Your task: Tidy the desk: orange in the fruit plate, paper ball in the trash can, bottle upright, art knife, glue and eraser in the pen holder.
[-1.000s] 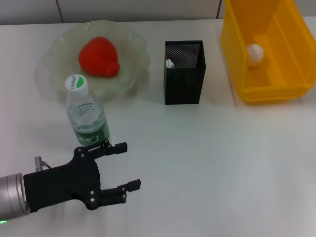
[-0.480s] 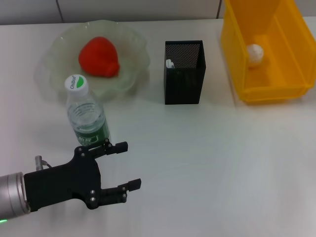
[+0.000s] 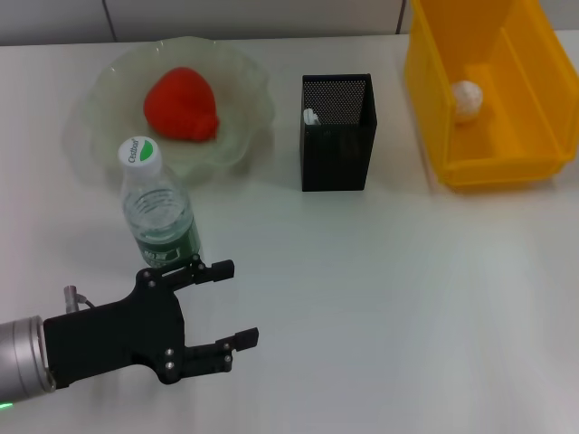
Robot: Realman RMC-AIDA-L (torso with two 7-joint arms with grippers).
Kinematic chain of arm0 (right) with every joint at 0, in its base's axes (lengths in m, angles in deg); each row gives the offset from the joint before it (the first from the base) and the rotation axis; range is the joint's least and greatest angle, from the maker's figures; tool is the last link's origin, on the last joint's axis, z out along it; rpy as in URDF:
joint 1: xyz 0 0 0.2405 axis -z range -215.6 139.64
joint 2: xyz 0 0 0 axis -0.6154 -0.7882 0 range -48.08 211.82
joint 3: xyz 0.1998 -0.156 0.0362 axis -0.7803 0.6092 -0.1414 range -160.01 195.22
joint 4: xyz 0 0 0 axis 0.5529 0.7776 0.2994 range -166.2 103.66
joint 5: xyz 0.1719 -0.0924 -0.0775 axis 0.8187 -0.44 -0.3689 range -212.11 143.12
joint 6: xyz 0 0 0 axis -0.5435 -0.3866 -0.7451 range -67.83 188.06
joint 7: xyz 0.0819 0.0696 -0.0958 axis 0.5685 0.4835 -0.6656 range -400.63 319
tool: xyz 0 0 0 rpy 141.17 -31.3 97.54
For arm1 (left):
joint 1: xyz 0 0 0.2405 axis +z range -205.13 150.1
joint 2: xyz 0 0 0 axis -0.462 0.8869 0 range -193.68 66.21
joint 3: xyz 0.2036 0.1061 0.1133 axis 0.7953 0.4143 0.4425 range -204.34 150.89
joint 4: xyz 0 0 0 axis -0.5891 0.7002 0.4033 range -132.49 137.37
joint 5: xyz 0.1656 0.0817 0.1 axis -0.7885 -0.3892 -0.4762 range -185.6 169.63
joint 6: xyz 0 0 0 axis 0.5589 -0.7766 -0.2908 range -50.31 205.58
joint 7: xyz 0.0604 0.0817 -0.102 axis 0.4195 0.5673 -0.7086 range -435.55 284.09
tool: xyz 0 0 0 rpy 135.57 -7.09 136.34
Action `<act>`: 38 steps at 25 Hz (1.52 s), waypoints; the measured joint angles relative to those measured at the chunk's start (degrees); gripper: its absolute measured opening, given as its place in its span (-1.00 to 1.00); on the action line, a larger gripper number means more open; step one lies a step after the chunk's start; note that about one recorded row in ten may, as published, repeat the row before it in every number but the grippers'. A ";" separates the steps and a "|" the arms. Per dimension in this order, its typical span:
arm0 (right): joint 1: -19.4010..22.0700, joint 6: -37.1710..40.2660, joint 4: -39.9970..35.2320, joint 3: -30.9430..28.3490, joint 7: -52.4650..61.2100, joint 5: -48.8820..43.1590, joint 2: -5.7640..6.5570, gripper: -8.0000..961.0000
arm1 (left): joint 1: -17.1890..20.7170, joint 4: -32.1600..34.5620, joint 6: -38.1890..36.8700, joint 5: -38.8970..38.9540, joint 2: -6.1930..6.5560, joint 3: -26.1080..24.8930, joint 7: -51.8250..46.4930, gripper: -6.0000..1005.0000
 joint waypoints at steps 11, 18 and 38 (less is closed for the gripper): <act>-2.02 9.82 15.47 8.90 -47.91 56.56 -1.68 -0.69 | 0.14 0.00 0.00 0.00 -0.08 0.00 0.40 0.62; -17.96 6.75 43.58 13.37 -70.01 59.57 -1.93 -0.69 | 0.25 0.00 0.04 0.00 -0.15 0.00 0.44 0.62; -25.63 -2.04 65.99 13.18 -87.97 63.09 -2.48 -0.65 | 0.59 0.07 -0.07 0.00 0.00 -0.02 0.53 0.62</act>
